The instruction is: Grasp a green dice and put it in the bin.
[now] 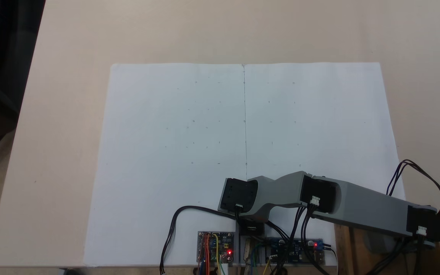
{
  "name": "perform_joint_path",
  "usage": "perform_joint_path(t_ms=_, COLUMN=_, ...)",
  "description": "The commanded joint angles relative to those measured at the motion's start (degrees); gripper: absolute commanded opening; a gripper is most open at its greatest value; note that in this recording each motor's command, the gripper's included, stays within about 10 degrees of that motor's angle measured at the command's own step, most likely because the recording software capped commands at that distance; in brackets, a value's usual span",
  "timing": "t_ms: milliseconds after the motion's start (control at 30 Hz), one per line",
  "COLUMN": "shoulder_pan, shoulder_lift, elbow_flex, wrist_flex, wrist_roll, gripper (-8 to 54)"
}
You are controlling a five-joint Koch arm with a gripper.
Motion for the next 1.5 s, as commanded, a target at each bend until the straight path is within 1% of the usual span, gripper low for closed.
perform_joint_path(t_ms=0, shoulder_pan=0.2, shoulder_lift=2.9, elbow_flex=-0.6, wrist_flex=-5.6, wrist_roll=-5.2, gripper=44.6)
perform_joint_path(t_ms=133, shoulder_pan=-1.5, shoulder_lift=8.8, elbow_flex=-1.1, wrist_flex=-9.7, wrist_roll=-4.1, gripper=43.4)
perform_joint_path(t_ms=167, shoulder_pan=-2.6, shoulder_lift=12.7, elbow_flex=-1.1, wrist_flex=-10.1, wrist_roll=-2.1, gripper=43.2)
perform_joint_path(t_ms=300, shoulder_pan=-6.2, shoulder_lift=20.7, elbow_flex=-1.9, wrist_flex=-10.1, wrist_roll=3.3, gripper=43.1)
perform_joint_path(t_ms=533, shoulder_pan=-23.8, shoulder_lift=29.4, elbow_flex=-2.0, wrist_flex=-9.9, wrist_roll=16.3, gripper=43.1)
perform_joint_path(t_ms=800, shoulder_pan=-49.2, shoulder_lift=31.0, elbow_flex=-1.9, wrist_flex=-10.0, wrist_roll=24.6, gripper=43.2)
perform_joint_path(t_ms=967, shoulder_pan=-65.2, shoulder_lift=30.9, elbow_flex=-1.6, wrist_flex=-10.0, wrist_roll=27.3, gripper=43.4)
perform_joint_path(t_ms=1133, shoulder_pan=-79.9, shoulder_lift=30.9, elbow_flex=2.1, wrist_flex=-11.0, wrist_roll=29.4, gripper=43.4)
perform_joint_path(t_ms=1300, shoulder_pan=-91.1, shoulder_lift=31.5, elbow_flex=14.9, wrist_flex=-22.7, wrist_roll=30.1, gripper=43.3)
perform_joint_path(t_ms=1467, shoulder_pan=-96.7, shoulder_lift=34.3, elbow_flex=32.7, wrist_flex=-34.2, wrist_roll=29.9, gripper=43.4)
